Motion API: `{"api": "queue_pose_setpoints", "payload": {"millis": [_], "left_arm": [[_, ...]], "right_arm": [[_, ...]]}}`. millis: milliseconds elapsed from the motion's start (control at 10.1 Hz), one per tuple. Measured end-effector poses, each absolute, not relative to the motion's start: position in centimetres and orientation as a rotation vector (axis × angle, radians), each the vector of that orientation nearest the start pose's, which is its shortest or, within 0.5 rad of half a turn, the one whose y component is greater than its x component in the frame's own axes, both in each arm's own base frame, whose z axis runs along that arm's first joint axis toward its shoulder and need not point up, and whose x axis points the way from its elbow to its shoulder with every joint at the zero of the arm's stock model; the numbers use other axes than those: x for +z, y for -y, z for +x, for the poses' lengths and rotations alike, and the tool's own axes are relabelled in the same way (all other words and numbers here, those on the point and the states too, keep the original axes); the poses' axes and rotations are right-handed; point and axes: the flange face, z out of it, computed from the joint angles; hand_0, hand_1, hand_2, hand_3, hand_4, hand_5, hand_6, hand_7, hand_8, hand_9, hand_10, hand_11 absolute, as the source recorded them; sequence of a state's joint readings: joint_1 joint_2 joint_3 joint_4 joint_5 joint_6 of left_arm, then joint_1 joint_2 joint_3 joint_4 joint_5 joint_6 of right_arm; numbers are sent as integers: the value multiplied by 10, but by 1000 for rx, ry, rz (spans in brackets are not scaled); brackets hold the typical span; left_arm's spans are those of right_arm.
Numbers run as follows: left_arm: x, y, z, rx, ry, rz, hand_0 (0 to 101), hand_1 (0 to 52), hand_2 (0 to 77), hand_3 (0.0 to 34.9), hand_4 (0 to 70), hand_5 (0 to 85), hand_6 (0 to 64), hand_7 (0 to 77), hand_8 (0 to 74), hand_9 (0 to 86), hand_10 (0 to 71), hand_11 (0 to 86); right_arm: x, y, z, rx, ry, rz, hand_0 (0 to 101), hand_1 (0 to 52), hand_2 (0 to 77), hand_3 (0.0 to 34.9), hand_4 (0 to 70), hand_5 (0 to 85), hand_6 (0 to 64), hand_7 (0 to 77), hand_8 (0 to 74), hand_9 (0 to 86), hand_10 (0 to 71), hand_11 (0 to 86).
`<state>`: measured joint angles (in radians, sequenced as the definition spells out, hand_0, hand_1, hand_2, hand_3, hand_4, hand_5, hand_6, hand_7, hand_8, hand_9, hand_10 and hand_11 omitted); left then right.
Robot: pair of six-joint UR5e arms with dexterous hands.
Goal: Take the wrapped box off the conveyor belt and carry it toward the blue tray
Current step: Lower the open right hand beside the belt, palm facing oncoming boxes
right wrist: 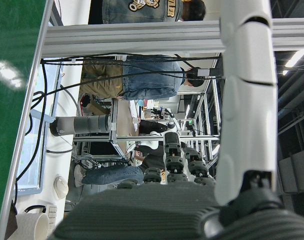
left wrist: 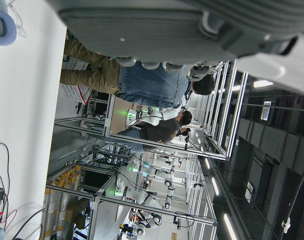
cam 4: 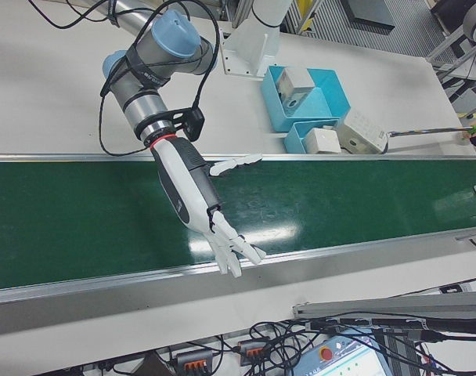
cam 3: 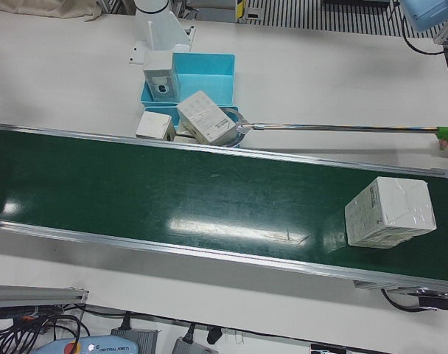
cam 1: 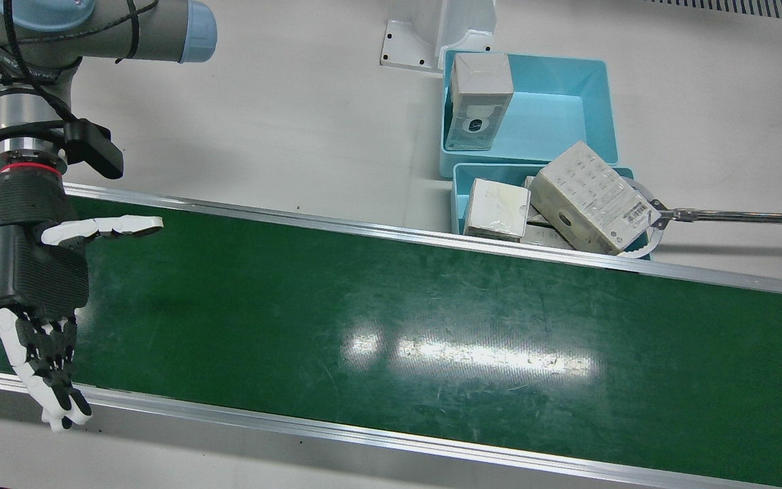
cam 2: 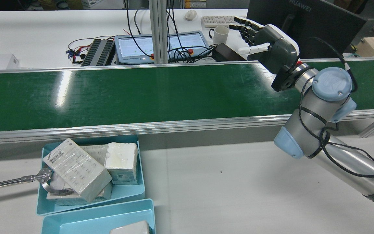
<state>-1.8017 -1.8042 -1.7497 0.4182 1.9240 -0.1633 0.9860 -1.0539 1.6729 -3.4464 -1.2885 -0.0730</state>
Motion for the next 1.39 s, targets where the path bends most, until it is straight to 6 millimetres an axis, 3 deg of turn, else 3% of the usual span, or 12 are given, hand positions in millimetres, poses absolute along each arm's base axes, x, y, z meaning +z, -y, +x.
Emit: {"api": "queue_pose_setpoints", "payload": {"millis": [99, 298, 596, 794, 1092, 1390], "left_arm": [[519, 513, -222, -2249, -2214, -321, 0, 0, 5, 0, 0, 11, 5, 5, 5, 0, 0, 5], [519, 513, -222, -2249, -2214, -321, 0, 0, 5, 0, 5, 11, 0, 5, 5, 0, 0, 5], [519, 513, -222, -2249, -2214, -321, 0, 0, 5, 0, 0, 11, 5, 5, 5, 0, 5, 0], [519, 513, -222, -2249, -2214, -321, 0, 0, 11, 0, 5, 11, 5, 5, 5, 5, 0, 5], [519, 513, -222, -2249, -2214, -321, 0, 0, 5, 0, 5, 11, 0, 5, 5, 0, 5, 0], [519, 513, -222, -2249, -2214, -321, 0, 0, 5, 0, 5, 11, 5, 5, 5, 0, 5, 0]], "right_arm": [[371, 636, -229, -1913, -2653, 421, 486, 153, 104, 3, 87, 109, 87, 191, 33, 60, 0, 16], [372, 635, -245, -1878, -2681, 455, 495, 164, 120, 3, 125, 131, 98, 229, 33, 54, 0, 11], [366, 629, -261, -1854, -2699, 488, 492, 164, 120, 2, 125, 136, 98, 224, 33, 65, 0, 11], [363, 627, -260, -1879, -2690, 477, 492, 169, 98, 4, 87, 104, 55, 196, 5, 22, 0, 11], [354, 614, -249, -1990, -2667, 417, 484, 147, 120, 4, 65, 104, 49, 164, 5, 22, 0, 11], [351, 609, -254, -2010, -2668, 418, 477, 153, 120, 5, 54, 98, 49, 142, 11, 22, 0, 11]]}}
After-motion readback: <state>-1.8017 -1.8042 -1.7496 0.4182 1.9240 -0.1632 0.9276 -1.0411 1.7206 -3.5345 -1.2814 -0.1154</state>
